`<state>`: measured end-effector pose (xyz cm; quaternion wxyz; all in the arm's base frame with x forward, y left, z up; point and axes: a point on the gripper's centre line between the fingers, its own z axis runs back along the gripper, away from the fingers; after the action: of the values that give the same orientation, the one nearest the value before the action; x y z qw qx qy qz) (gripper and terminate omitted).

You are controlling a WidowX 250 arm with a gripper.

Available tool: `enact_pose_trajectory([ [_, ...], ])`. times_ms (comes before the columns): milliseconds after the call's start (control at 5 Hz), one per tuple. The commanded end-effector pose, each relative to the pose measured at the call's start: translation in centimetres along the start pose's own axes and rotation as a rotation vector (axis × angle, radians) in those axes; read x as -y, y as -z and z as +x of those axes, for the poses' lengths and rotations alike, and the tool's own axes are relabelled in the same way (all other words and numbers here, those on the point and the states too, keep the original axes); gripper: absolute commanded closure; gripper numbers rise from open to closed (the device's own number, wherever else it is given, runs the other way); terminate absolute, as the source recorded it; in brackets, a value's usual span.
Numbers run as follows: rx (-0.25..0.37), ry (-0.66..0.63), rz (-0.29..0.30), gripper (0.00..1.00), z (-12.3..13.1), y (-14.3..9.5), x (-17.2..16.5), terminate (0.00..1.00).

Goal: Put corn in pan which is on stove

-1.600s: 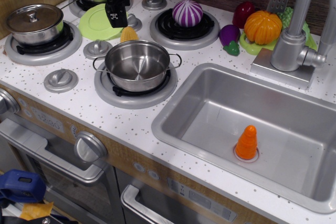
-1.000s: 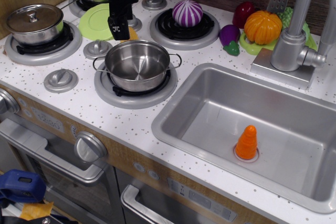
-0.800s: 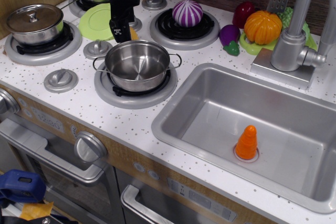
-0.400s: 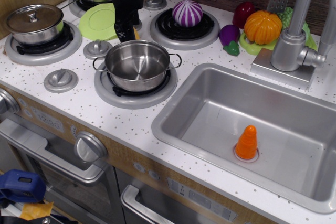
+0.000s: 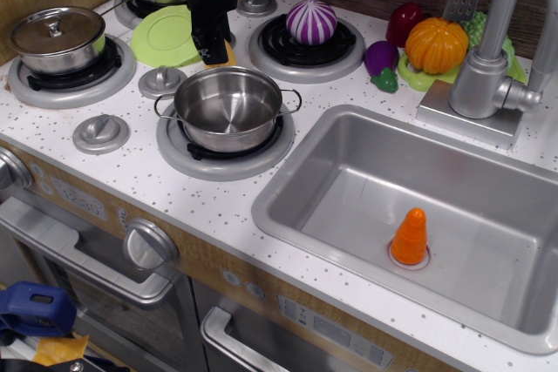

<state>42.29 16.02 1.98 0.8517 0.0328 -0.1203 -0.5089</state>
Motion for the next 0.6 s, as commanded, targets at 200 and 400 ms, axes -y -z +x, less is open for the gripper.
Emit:
enact_pose_trajectory([
  [200,-0.095,0.034,0.063,1.0,0.8,-5.6,-1.7,0.0],
  [400,-0.141,0.026,0.073,1.0,0.9,-7.3,-0.9,0.0],
])
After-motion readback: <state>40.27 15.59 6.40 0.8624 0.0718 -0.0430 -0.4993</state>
